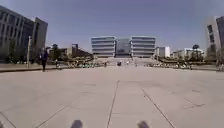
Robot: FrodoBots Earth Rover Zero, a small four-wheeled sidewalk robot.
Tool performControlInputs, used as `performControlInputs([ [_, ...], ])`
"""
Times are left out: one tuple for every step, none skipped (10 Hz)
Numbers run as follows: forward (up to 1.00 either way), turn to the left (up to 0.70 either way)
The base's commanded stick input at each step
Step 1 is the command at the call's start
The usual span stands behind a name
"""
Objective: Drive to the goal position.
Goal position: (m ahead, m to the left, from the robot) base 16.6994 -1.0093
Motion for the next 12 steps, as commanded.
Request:
performControlInputs([
  [1.0,-0.02],
  [1.0,0.0],
  [1.0,0.0],
  [1.0,0.0],
  [1.0,0.0],
  [1.0,-0.02],
  [1.0,-0.07],
  [1.0,-0.24],
  [1.0,0.0],
  [1.0,0.0],
  [1.0,0.0],
  [1.0,0.0],
])
